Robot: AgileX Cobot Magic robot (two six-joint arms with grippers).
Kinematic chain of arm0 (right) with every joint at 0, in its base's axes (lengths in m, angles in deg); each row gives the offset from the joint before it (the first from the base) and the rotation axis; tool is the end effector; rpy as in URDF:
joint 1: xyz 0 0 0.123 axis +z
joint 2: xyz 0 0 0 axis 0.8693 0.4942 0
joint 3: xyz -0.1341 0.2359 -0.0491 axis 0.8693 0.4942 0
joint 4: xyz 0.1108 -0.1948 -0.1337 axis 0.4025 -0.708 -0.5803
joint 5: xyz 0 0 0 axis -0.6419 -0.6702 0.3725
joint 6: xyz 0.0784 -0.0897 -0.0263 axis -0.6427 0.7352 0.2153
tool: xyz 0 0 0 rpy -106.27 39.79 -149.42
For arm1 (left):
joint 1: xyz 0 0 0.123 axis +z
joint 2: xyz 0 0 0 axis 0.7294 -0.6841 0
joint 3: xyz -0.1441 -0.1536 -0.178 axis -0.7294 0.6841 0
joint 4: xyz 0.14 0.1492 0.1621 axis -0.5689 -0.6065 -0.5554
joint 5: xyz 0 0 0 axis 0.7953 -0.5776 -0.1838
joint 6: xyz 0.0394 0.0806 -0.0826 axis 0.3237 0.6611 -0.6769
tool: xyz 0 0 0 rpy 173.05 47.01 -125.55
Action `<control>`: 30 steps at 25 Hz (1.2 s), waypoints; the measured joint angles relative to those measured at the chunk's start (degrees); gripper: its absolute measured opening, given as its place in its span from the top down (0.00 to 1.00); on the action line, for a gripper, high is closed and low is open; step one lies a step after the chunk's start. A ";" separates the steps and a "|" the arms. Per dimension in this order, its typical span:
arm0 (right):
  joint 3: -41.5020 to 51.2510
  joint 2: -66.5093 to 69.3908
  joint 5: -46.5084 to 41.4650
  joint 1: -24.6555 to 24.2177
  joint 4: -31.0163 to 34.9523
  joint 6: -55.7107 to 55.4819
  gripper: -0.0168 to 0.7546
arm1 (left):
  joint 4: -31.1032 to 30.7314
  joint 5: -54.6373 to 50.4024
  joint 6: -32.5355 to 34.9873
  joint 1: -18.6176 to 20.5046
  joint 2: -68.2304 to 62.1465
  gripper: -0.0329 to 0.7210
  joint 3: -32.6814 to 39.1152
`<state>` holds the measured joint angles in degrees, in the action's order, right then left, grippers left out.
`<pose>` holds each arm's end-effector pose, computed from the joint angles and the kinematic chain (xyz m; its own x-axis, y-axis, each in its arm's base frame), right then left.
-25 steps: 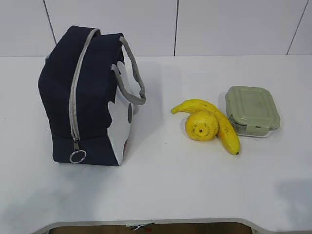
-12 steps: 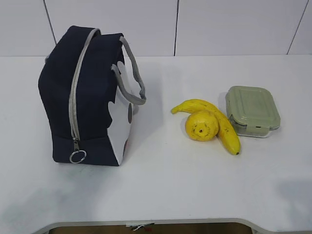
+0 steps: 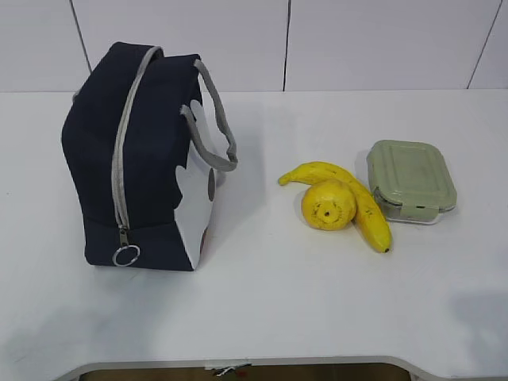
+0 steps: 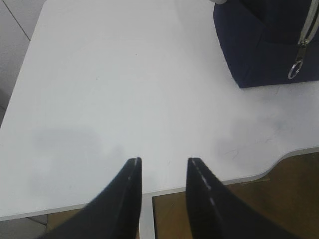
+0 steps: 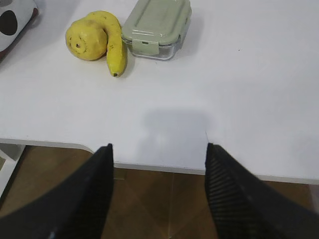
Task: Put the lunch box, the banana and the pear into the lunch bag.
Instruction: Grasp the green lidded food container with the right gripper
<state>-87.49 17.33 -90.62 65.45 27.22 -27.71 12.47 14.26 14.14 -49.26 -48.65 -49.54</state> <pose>0.0330 0.0030 0.2602 -0.5092 -0.0262 -0.8602 -0.0788 0.9968 0.0162 0.0359 -0.0009 0.2695 -0.4779 0.1292 -0.8689 0.0908 0.9911 0.0974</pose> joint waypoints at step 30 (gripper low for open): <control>-2.28 22.96 17.47 0.00 1.98 0.00 0.37 | -0.32 0.00 0.00 0.00 0.00 0.65 0.00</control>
<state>-89.77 40.29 -73.15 65.45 29.20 -27.71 12.15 14.26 14.14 -49.26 -48.65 -49.54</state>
